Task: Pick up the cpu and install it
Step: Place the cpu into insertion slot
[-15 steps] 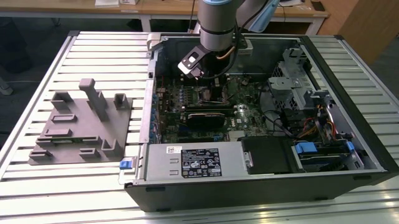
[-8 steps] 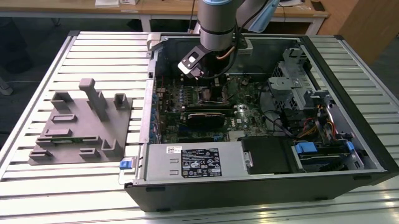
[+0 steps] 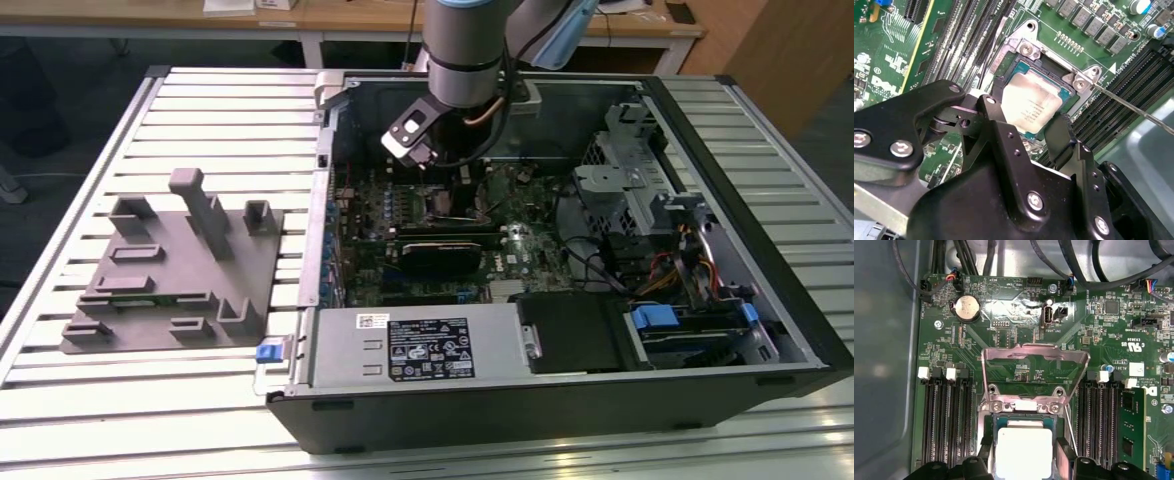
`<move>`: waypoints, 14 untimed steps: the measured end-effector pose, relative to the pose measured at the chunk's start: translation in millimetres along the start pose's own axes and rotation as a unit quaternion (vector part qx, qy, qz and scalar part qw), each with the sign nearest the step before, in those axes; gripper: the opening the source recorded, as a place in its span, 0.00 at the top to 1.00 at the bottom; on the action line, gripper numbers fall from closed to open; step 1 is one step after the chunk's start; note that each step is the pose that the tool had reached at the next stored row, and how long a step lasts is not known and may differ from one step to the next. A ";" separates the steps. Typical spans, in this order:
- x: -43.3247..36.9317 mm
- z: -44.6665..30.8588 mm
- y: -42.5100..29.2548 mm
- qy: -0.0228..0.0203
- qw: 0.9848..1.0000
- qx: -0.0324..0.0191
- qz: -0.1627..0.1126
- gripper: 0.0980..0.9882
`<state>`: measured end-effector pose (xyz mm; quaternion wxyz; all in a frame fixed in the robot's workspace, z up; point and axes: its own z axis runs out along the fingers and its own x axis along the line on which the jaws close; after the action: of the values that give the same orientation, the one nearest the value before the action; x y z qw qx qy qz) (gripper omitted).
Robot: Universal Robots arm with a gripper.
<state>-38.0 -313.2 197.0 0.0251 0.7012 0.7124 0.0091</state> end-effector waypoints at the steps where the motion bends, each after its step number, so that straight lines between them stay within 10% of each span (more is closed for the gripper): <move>1: 0.0 -1.3 0.0 0.000 1.000 0.000 0.000 0.43; 6: -0.2 -8.6 0.4 0.000 1.000 0.000 0.000 0.44; 14: -0.4 -15.2 0.7 0.000 1.000 0.001 0.000 0.85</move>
<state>-38.0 -313.2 212.2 0.0243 0.7012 0.7125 0.0084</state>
